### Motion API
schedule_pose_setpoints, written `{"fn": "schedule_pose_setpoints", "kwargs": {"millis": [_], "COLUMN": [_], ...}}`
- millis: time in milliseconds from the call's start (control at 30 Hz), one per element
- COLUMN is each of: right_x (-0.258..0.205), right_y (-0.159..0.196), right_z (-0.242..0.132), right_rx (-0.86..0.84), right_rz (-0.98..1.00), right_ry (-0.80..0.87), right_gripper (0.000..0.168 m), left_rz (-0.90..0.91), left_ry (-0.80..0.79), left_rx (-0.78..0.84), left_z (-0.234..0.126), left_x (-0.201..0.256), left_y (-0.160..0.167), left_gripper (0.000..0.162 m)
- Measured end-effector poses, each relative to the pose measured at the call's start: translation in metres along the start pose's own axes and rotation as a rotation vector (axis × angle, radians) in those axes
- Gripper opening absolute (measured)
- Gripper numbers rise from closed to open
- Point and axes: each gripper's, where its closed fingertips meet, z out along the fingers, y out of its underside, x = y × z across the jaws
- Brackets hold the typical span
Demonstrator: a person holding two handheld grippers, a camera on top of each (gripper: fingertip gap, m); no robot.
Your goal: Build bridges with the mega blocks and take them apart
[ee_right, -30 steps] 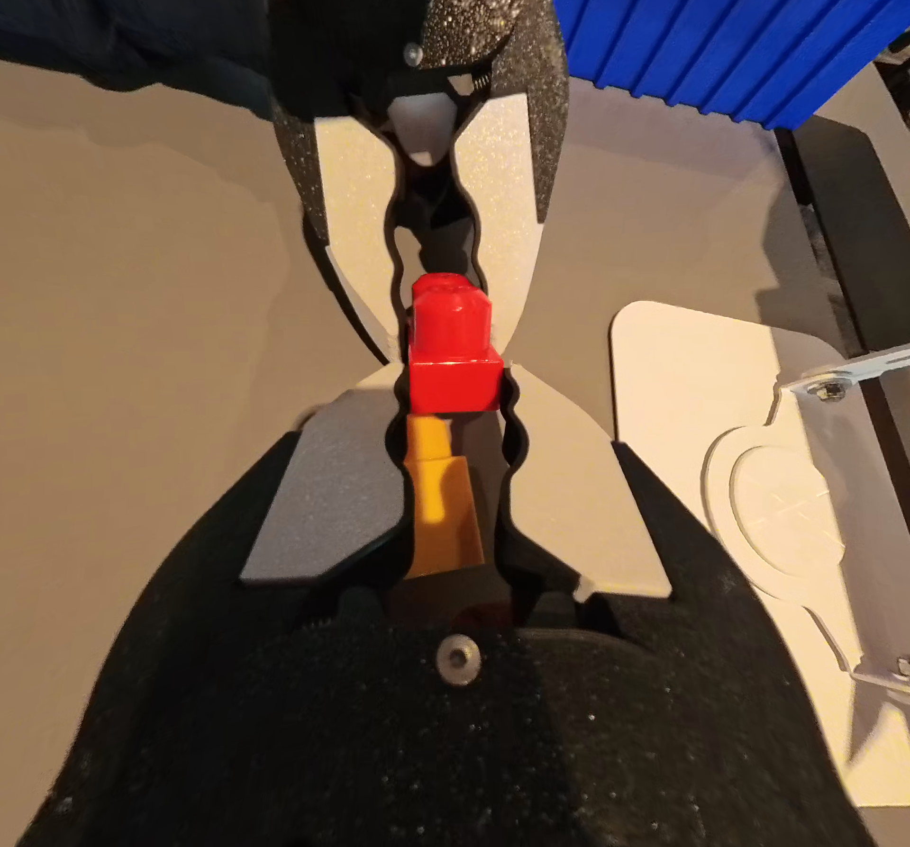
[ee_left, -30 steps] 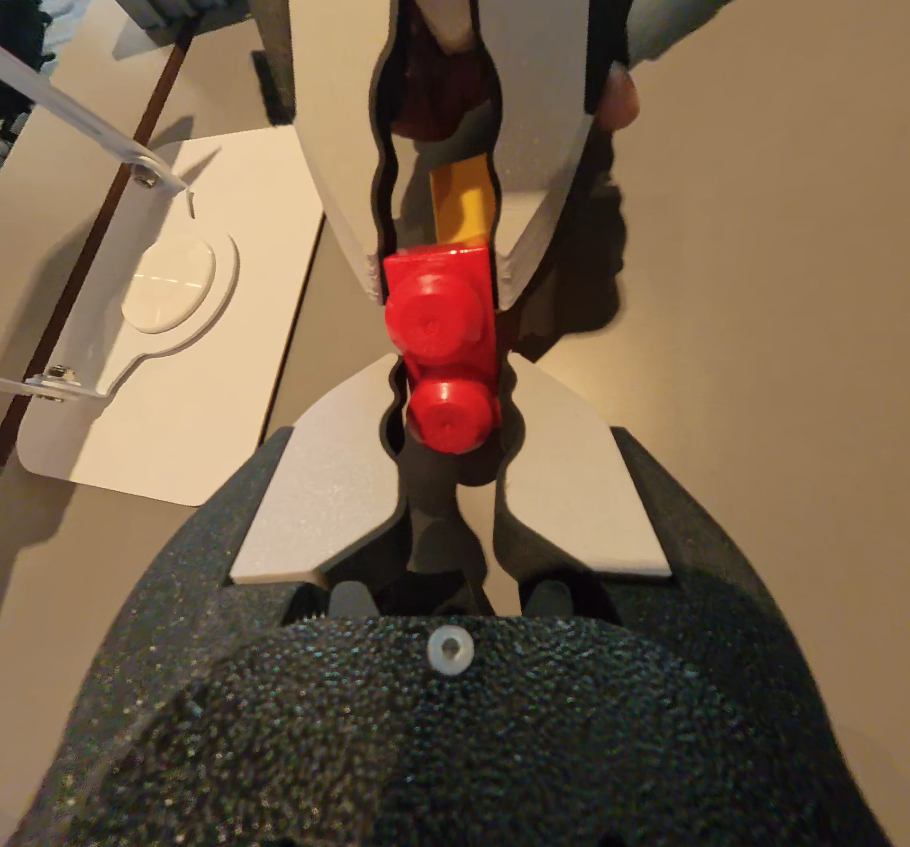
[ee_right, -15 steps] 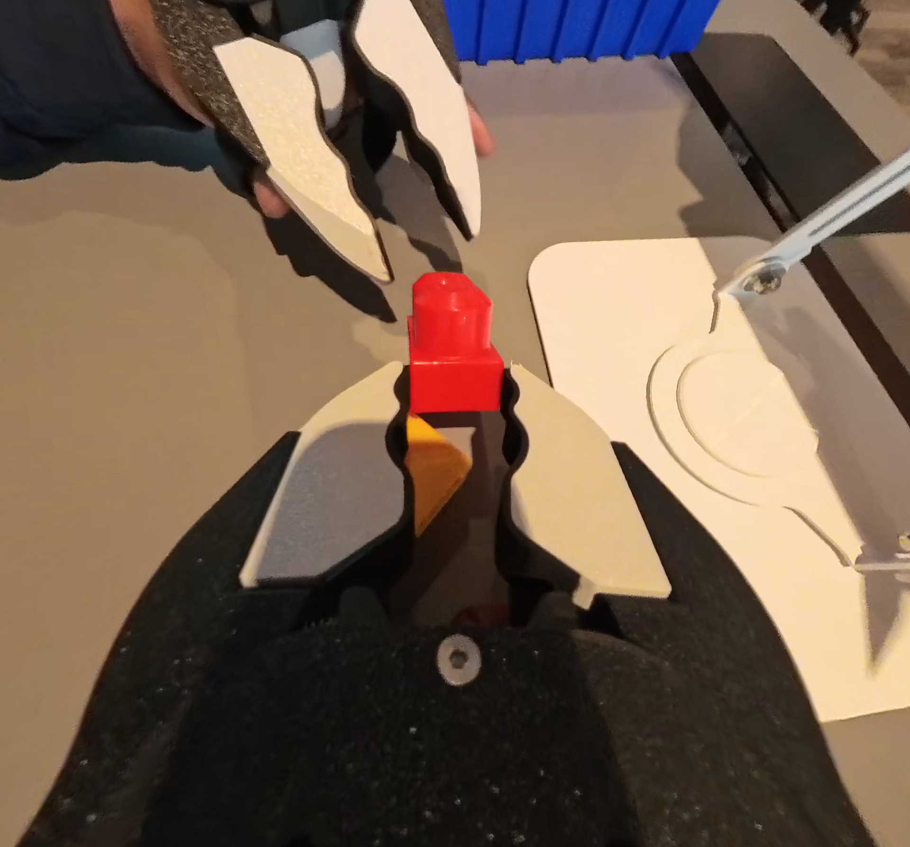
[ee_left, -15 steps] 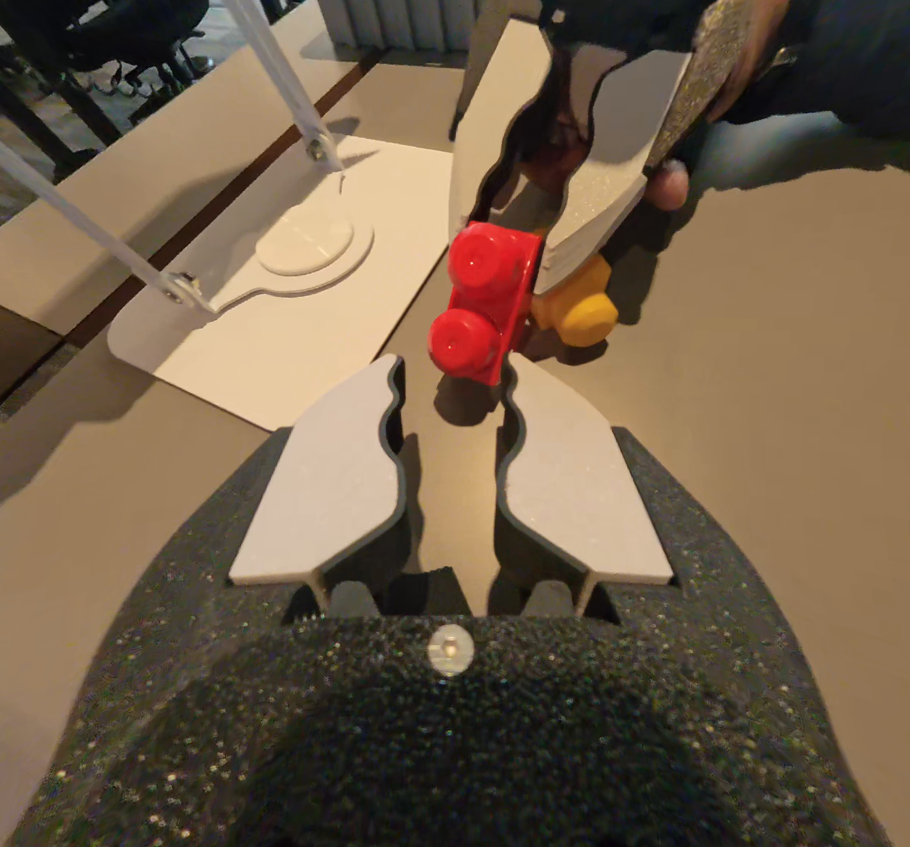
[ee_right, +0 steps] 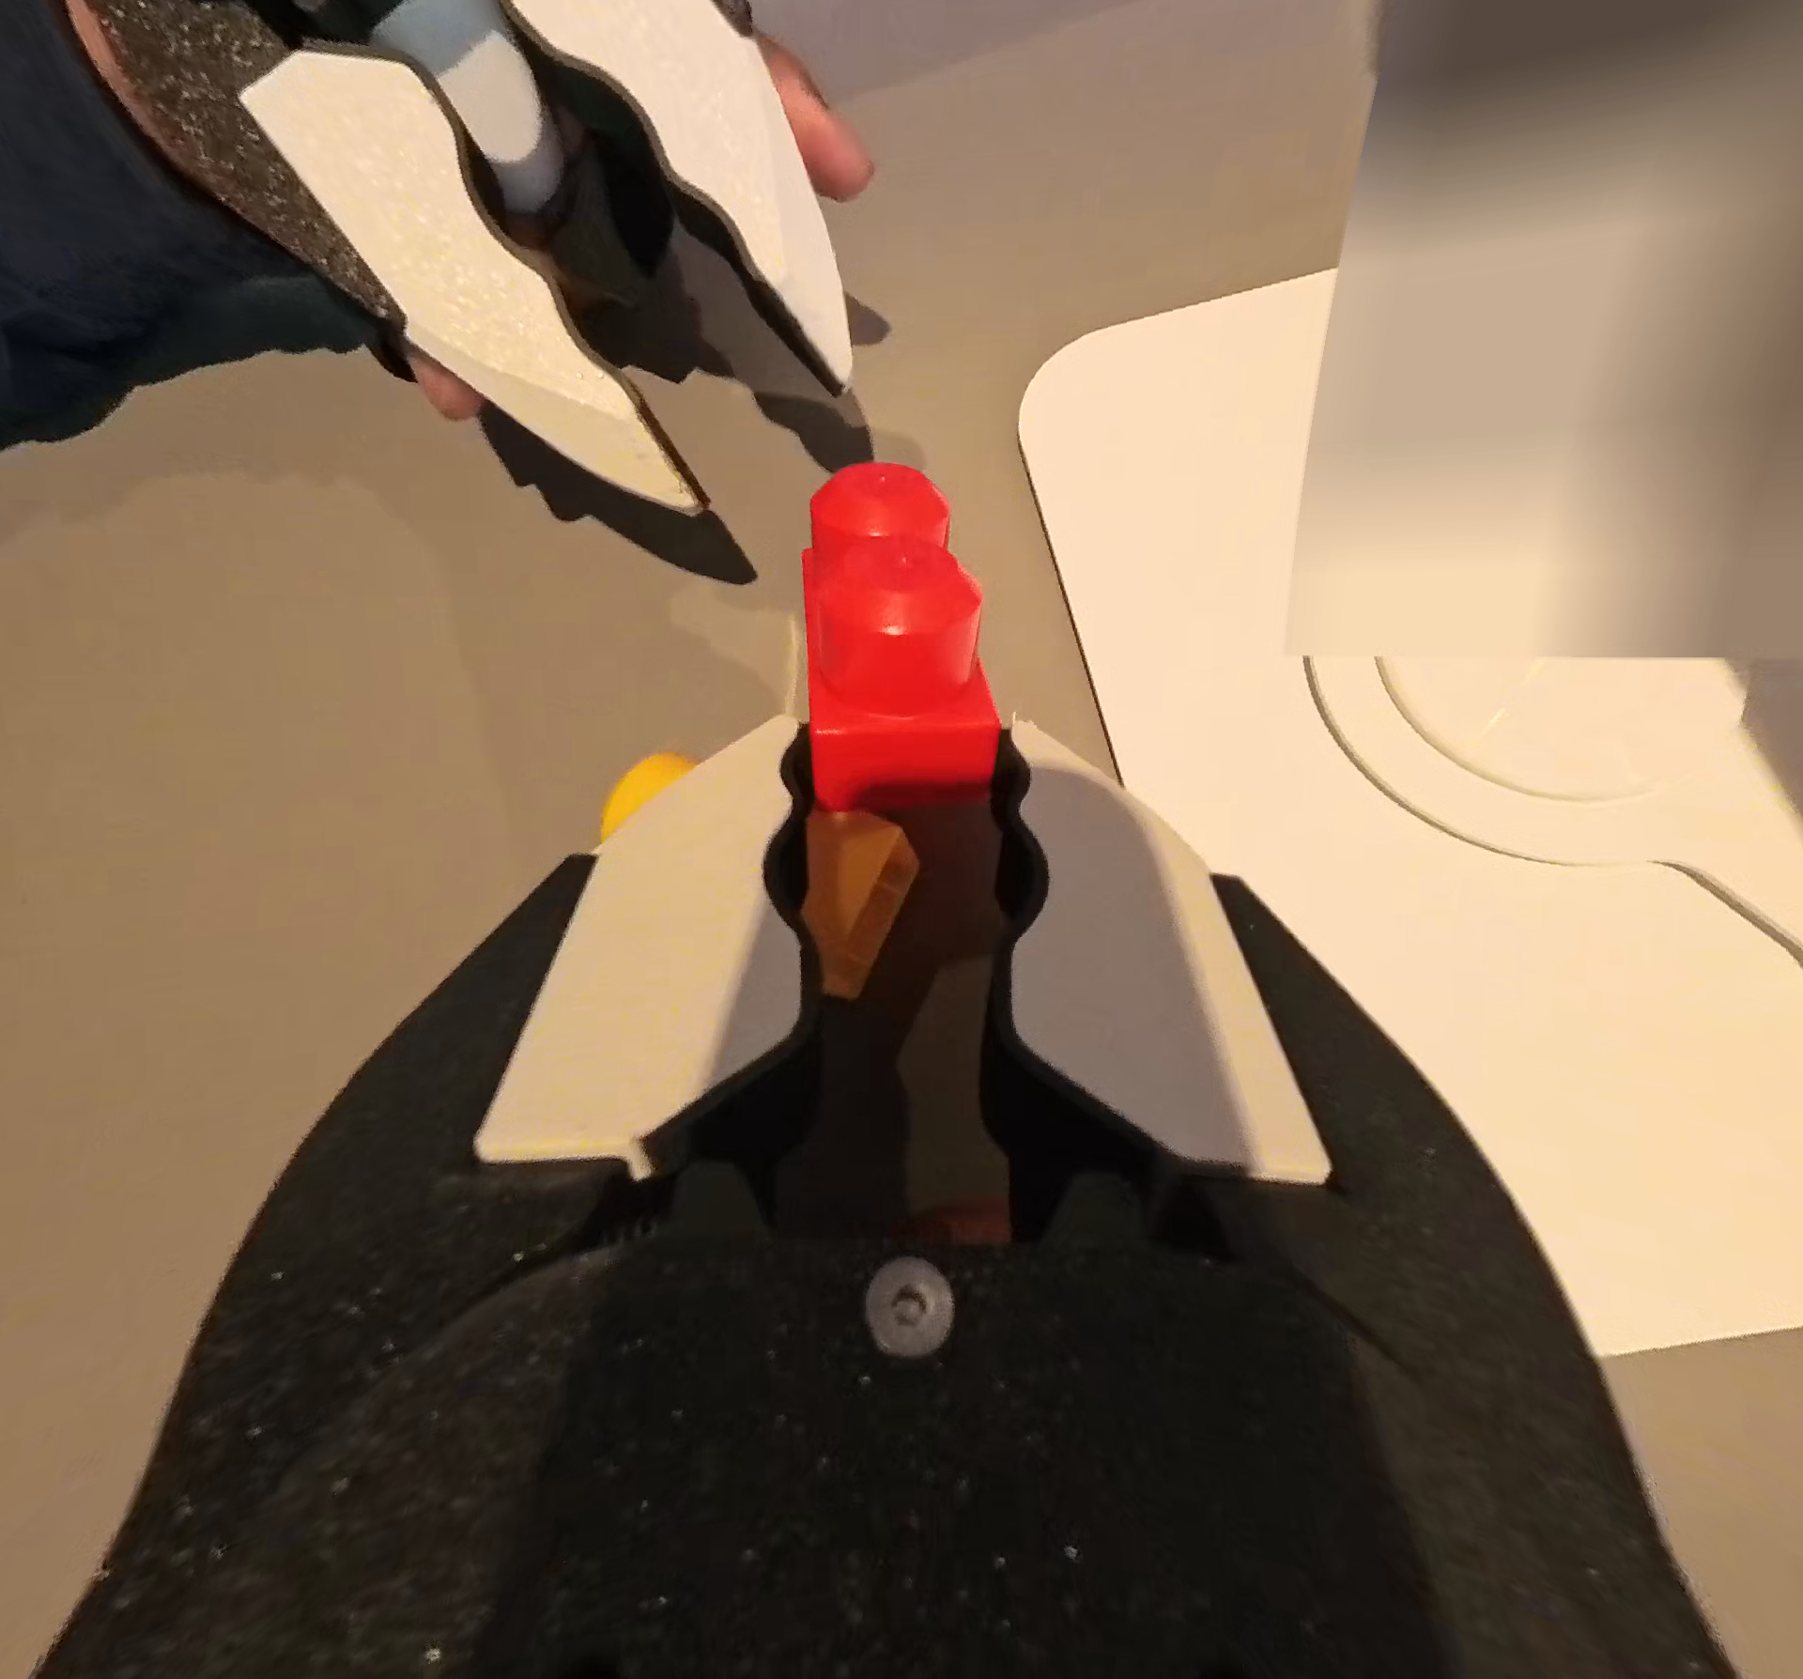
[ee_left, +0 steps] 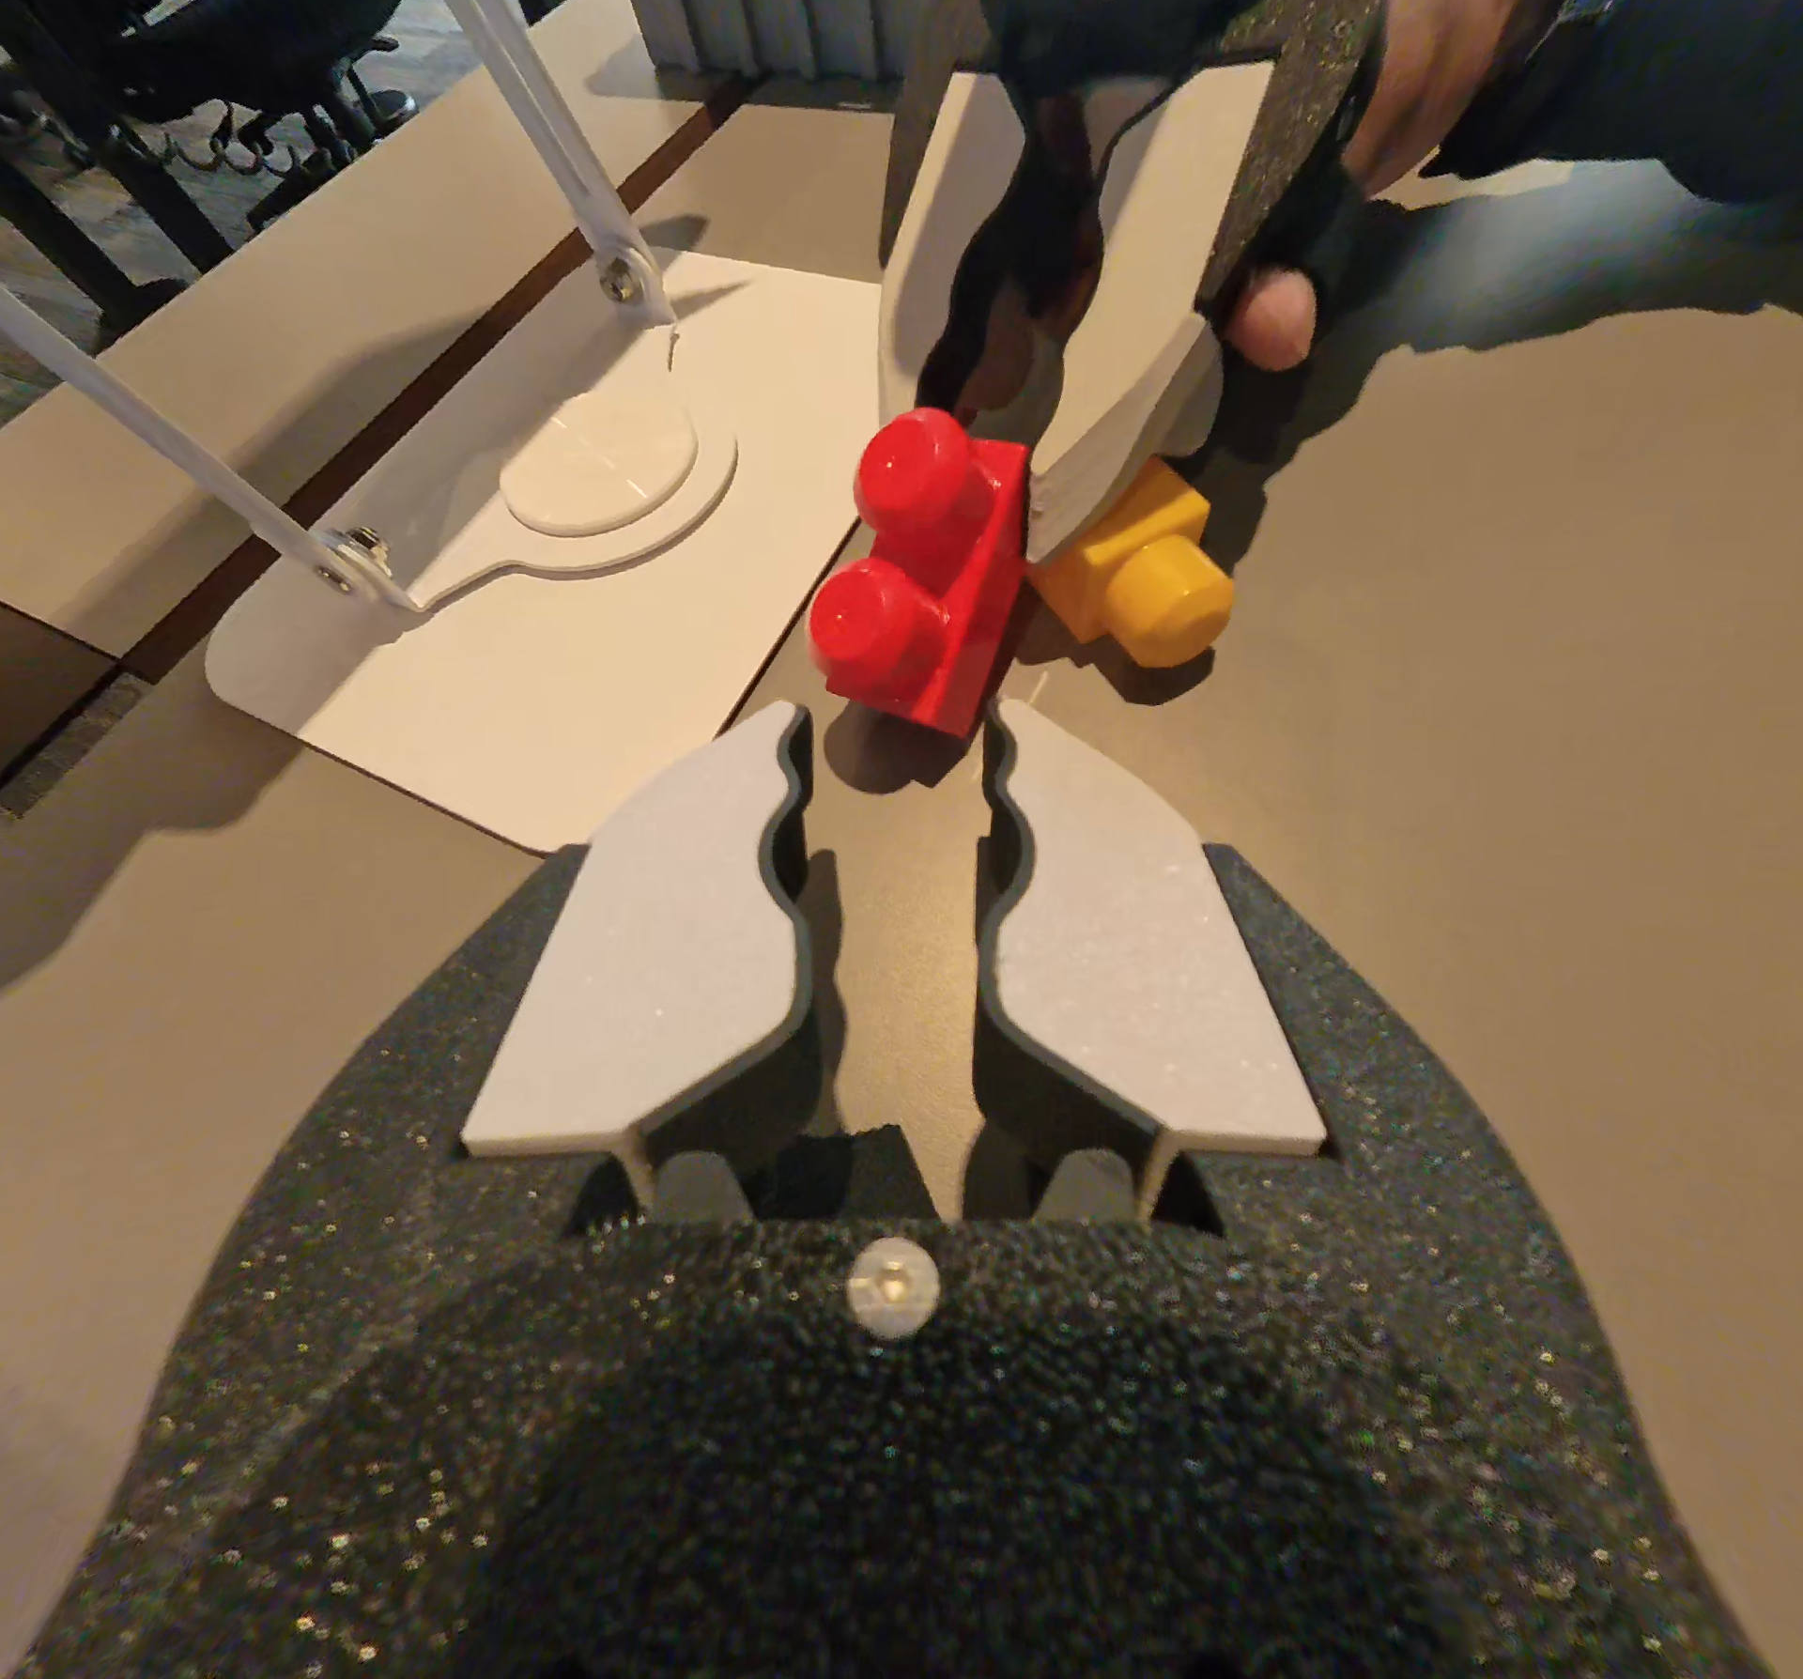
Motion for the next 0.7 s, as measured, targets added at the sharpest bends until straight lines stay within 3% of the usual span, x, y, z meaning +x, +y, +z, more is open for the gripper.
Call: {"fn": "schedule_pose_setpoints", "kwargs": {"millis": [700], "right_x": [-0.003], "right_y": [0.014], "right_z": [-0.010], "right_rx": [-0.045], "right_rz": [0.085], "right_ry": [-0.095], "right_gripper": [0.035], "left_rz": [0.026], "left_ry": [0.012], "left_rx": [-0.030], "left_z": [0.003], "left_x": [0.004], "left_y": [0.003], "left_gripper": [0.031]}}
